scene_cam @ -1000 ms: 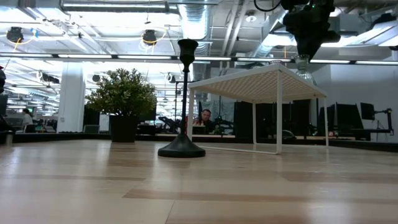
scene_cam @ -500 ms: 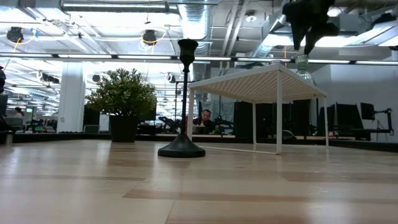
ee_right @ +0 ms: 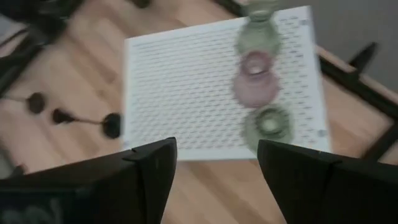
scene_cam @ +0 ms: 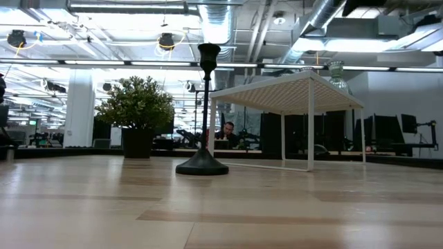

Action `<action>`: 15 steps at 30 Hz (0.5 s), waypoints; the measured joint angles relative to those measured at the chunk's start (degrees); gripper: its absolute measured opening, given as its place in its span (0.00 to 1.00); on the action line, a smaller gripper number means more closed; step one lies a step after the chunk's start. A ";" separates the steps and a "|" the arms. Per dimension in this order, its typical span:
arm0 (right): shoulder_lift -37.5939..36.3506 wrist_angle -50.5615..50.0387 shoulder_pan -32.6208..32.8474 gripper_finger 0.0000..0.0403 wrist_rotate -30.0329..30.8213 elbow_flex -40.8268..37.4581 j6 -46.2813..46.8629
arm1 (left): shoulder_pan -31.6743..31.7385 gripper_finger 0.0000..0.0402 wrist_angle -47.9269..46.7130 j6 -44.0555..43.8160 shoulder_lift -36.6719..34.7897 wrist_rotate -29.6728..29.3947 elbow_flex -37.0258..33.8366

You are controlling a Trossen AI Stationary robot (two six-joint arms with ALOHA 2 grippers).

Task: Pick & Place candle stick holders
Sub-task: Put the bottom left black candle holder on the shelf

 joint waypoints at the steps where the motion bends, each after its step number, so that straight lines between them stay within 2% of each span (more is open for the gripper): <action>1: -0.79 -0.03 1.81 0.54 0.00 -0.02 0.99 | -1.64 0.24 -2.12 -1.17 0.60 0.67 0.00; 7: -5.53 -0.05 12.55 0.54 0.97 -0.84 9.21 | -13.26 0.24 -13.90 -4.08 4.47 1.00 -0.02; 10: -7.10 -0.13 17.66 0.54 4.17 -1.43 12.86 | -17.49 0.24 -22.67 -3.05 5.25 -4.21 -0.40; 12: -7.59 -0.07 20.62 0.54 6.71 -1.44 14.84 | -19.40 0.24 -25.75 -2.77 5.30 -7.02 -2.15; 15: -7.56 -0.07 24.23 0.54 9.71 -1.44 16.85 | -21.46 0.26 -26.97 -2.29 4.34 -5.19 -6.45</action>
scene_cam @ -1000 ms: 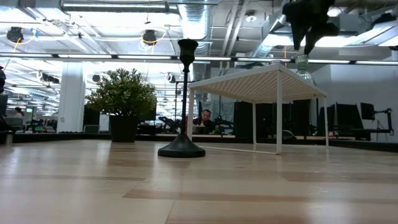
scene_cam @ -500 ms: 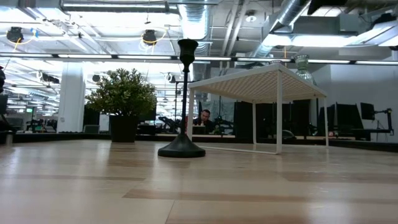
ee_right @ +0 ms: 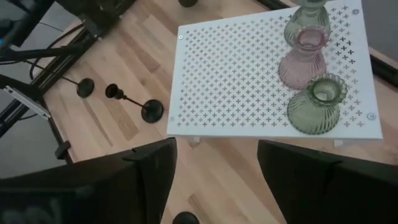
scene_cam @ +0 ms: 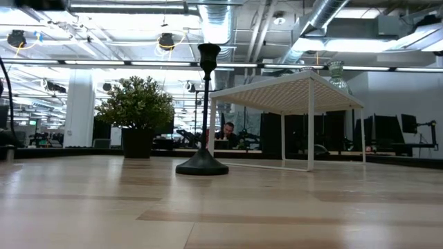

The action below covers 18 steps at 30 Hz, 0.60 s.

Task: Pick & Place candle stick holders
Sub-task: Put the bottom left black candle holder on the shelf

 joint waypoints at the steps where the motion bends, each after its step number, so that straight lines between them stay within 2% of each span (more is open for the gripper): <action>1: 0.07 0.02 0.98 0.54 0.64 -0.02 0.38 | -0.69 0.27 0.09 -0.02 -0.61 2.24 -1.68; 4: 0.30 0.02 3.33 0.54 1.53 -0.04 0.46 | -2.87 0.32 0.05 -1.50 -2.72 8.72 -6.74; 6: 0.89 0.02 4.51 0.54 1.53 -0.02 0.48 | -4.50 0.36 0.13 -3.60 -4.40 10.55 -9.94; 11: 2.22 0.04 6.60 0.54 1.54 -0.09 0.48 | -7.14 0.48 3.46 -7.78 -8.33 11.15 -16.08; 18: 2.48 0.04 8.13 0.54 1.57 -0.07 1.15 | -10.94 0.56 17.73 -9.33 -9.02 11.28 -23.27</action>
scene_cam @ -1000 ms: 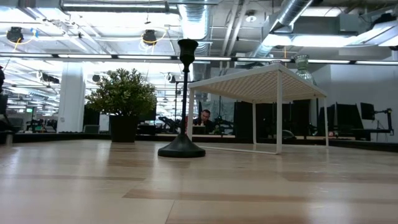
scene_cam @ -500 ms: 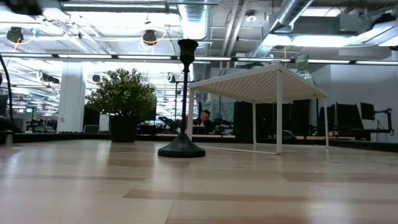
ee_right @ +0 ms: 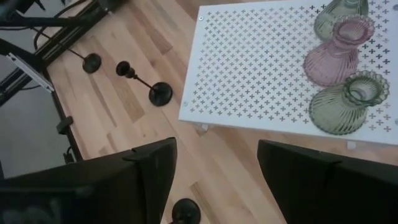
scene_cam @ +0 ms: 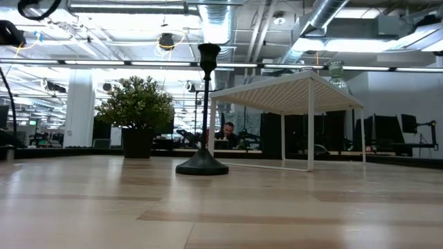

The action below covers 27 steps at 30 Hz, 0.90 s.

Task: Pick & Place candle stick holders
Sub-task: Put the bottom left black candle holder on the shelf

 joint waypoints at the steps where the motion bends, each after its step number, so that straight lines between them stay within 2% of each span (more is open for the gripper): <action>1: 0.00 0.00 0.19 0.54 0.01 -0.01 0.42 | -0.71 0.56 1.57 0.00 0.53 -0.22 -0.87; 13: -0.17 0.00 1.17 0.54 0.58 0.01 0.45 | -9.39 0.53 14.00 -2.84 5.07 -1.55 -7.31; 22: -0.17 0.02 1.17 0.54 1.67 0.01 0.40 | -16.67 0.53 20.59 -6.79 5.01 -14.93 -8.93; 27: -0.17 0.00 1.17 0.54 1.64 0.01 0.38 | -19.26 0.53 21.37 -8.63 5.01 -18.49 -8.93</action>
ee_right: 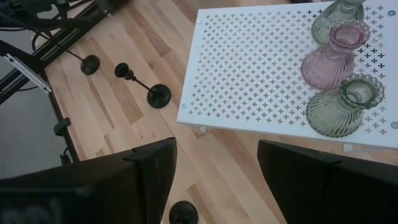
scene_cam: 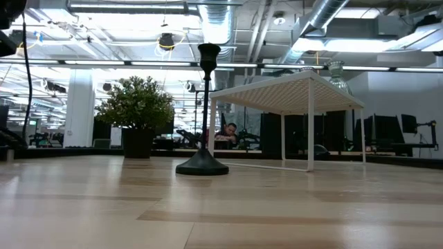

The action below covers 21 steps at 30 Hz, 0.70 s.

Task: Pick & Place candle stick holders
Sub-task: Put the bottom left black candle holder on the shelf

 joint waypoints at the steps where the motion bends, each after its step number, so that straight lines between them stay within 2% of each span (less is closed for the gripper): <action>1: 0.00 0.01 0.00 0.54 0.01 0.00 0.00 | -0.36 0.53 0.50 -0.40 -0.02 -0.67 0.00; 11: 0.00 0.02 0.00 0.54 -0.13 0.00 0.00 | -3.27 0.53 7.03 -2.04 1.12 -3.06 0.00; 21: 0.00 0.00 0.00 0.54 -0.15 0.02 0.00 | -3.94 0.49 11.44 -2.57 4.71 -13.83 0.00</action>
